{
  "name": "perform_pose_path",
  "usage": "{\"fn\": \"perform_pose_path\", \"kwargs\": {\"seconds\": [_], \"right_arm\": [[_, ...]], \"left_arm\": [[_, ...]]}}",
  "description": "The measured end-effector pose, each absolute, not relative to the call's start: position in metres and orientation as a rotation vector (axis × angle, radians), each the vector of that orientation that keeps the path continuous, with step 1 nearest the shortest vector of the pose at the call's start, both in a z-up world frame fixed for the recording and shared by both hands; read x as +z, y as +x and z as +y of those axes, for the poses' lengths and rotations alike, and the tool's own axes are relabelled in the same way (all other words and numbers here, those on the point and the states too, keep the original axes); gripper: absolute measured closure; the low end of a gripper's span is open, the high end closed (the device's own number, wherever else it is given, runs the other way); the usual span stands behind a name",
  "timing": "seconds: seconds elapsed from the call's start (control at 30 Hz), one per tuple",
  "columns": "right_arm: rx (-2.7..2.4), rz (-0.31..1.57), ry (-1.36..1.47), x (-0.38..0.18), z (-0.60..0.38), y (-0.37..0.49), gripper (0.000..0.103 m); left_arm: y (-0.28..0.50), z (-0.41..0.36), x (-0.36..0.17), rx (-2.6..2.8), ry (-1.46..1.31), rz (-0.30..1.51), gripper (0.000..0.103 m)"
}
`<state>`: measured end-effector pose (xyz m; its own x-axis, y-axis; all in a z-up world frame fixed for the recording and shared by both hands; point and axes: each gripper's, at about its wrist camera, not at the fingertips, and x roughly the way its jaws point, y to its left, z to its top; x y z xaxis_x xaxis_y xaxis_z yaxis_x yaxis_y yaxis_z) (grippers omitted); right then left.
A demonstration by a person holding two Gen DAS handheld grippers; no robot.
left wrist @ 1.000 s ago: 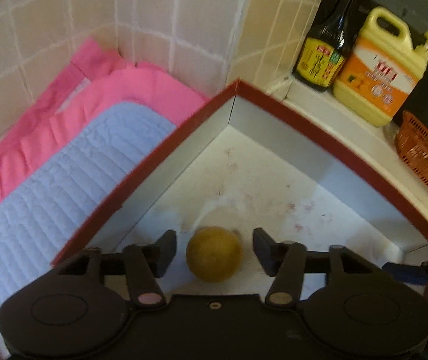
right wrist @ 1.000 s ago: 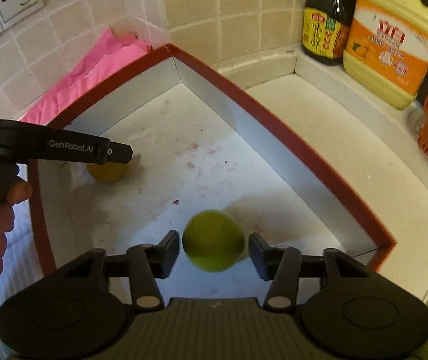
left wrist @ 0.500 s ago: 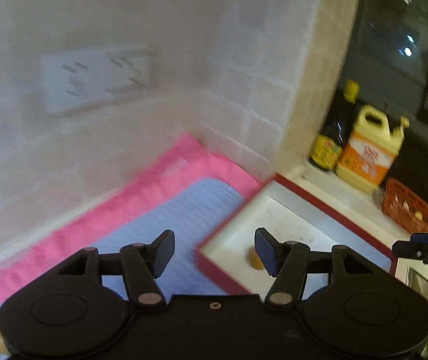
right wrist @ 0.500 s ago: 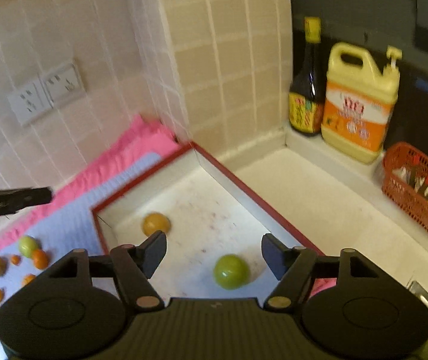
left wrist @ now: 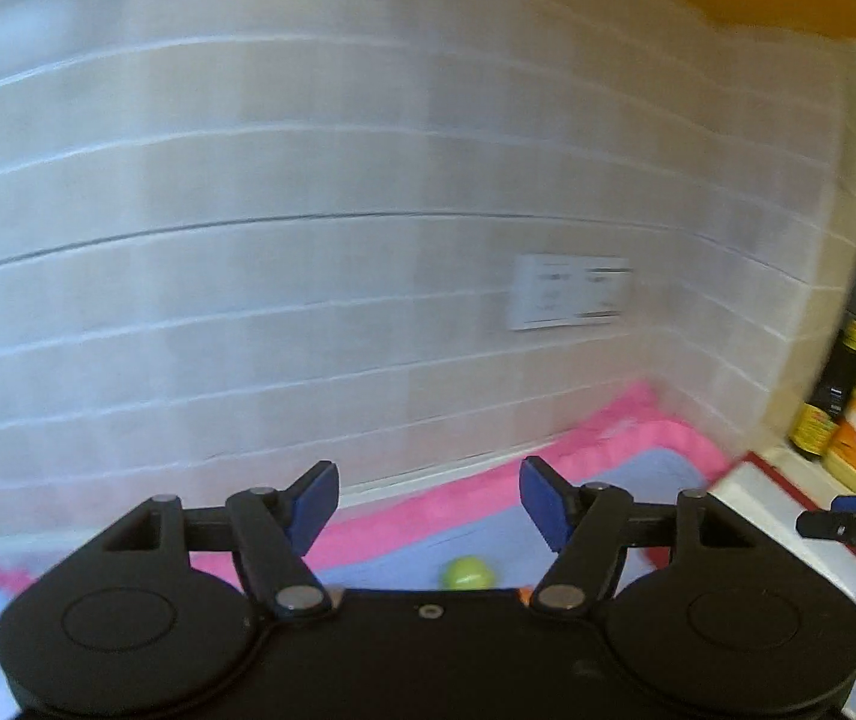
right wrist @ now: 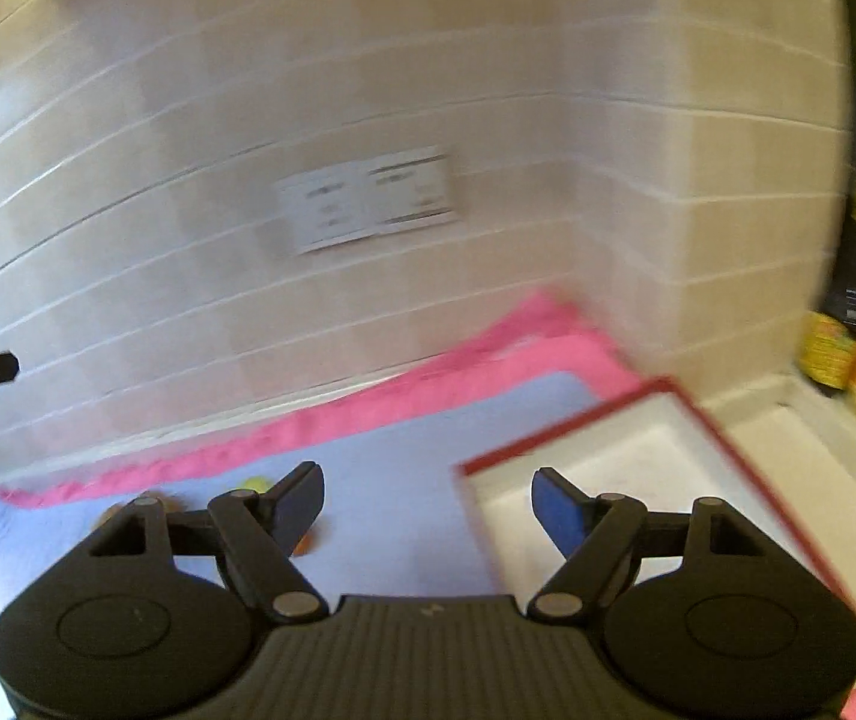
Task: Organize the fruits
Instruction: 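Return to the mat and grasp green apples with both tools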
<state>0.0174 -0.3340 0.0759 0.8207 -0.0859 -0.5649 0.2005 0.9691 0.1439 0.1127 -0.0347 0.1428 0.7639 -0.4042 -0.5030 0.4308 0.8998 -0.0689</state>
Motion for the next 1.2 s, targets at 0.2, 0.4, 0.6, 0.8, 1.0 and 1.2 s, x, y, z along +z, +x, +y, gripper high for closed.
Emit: {"fn": "perform_pose_path", "kwargs": {"seconds": [0.2, 0.4, 0.6, 0.8, 1.0, 1.2], "right_arm": [[0.033, 0.668, 0.164, 0.047, -0.28, 0.063, 0.025], [0.131, 0.811, 0.142, -0.001, -0.235, 0.093, 0.023], [0.135, 0.958, 0.128, -0.056, -0.221, 0.103, 0.022], [0.137, 1.047, 0.175, -0.09, -0.22, 0.109, 0.022], [0.118, 1.075, 0.205, -0.108, -0.222, 0.12, 0.023], [0.102, 1.062, 0.226, -0.108, -0.22, 0.124, 0.027]], "left_arm": [[0.118, 0.021, 0.114, -0.337, 0.011, 0.63, 0.023], [0.128, 0.044, 0.053, -0.351, -0.02, 0.818, 0.022], [0.141, 0.035, -0.013, -0.385, 0.002, 0.975, 0.022], [0.162, 0.027, -0.056, -0.488, 0.005, 1.079, 0.022], [0.182, 0.016, -0.08, -0.508, 0.012, 1.135, 0.022], [0.188, 0.011, -0.086, -0.511, 0.023, 1.138, 0.023]]}}
